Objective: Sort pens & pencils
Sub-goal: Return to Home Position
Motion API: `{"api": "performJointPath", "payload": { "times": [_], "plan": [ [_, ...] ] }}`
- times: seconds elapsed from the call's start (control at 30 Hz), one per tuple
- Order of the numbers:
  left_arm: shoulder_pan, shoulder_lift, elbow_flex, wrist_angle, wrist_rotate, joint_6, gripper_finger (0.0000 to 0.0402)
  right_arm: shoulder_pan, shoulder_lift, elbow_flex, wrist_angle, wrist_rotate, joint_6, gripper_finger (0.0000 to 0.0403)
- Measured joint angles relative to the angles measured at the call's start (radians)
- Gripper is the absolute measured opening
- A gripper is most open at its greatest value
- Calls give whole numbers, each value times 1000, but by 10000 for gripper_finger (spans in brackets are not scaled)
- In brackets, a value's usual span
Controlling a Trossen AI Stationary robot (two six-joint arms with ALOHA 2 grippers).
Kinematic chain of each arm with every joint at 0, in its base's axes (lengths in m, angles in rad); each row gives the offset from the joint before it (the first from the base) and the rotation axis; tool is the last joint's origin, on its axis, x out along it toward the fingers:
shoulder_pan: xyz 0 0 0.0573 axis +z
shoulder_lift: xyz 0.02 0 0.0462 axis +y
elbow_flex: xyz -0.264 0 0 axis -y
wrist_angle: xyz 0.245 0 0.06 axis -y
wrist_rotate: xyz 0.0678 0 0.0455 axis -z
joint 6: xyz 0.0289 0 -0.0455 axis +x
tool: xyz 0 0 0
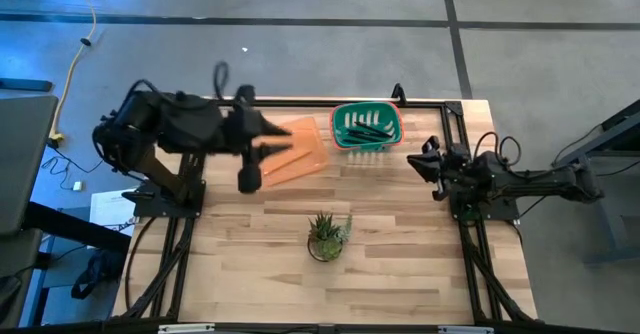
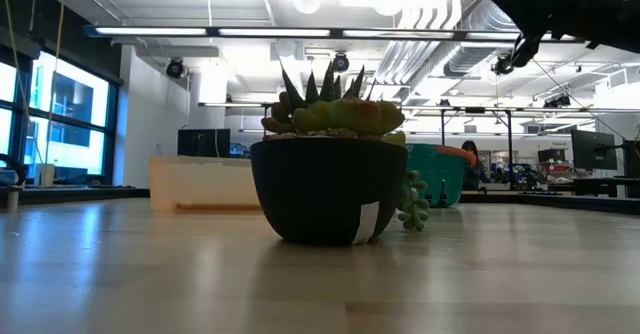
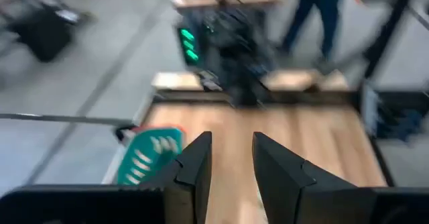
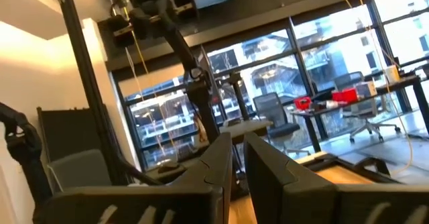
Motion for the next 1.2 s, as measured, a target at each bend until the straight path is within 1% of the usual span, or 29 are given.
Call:
{"api": "performJointPath", "payload": {
  "times": [0.07, 0.1, 0.2, 0.27, 0.37, 0.47, 0.53, 0.6, 0.7, 0.8, 0.9, 1.07, 1.2],
  "plan": [
    [0, -36, -36, 41, -52, 0, 95, 0, -25, 0, -17, 0, -6, 32],
    [-1, -57, -64, 68, -62, 0, 95, 0, -33, 0, -23, 0, -6, 32],
    [-2, -149, -205, 197, -64, 14, 95, 0, -64, 0, -57, 0, -6, 32],
    [-1, -229, -354, 363, -68, 53, 95, 0, -84, 0, -85, 0, -4, 32],
    [-1, -368, -638, 675, -67, 122, 95, 0, -102, 0, -110, 1, -2, 32],
    [-1, -500, -905, 971, -82, 164, 95, 0, -110, 0, -119, 26, 15, 32],
    [-1, -570, -1045, 1132, -101, 186, 95, 0, -109, 0, -120, 35, 19, 32],
    [-1, -626, -1151, 1224, -119, 211, 95, 0, -109, 3, -128, 35, 20, 32],
    [0, -691, -1282, 1305, -148, 233, 95, -3, -109, 57, -222, 38, 12, 32],
    [4, -746, -1409, 1450, -162, 269, 95, -23, -106, 161, -416, 62, -17, 32],
    [44, -796, -1513, 1559, -159, 301, 95, -52, -104, 278, -588, 81, -67, 32],
    [160, -837, -1632, 1619, -51, 258, 95, -99, -97, 418, -746, 78, -148, 32],
    [274, -836, -1700, 1700, 85, 206, 95, -130, -84, 446, -819, 75, -167, 32]
  ]
}}
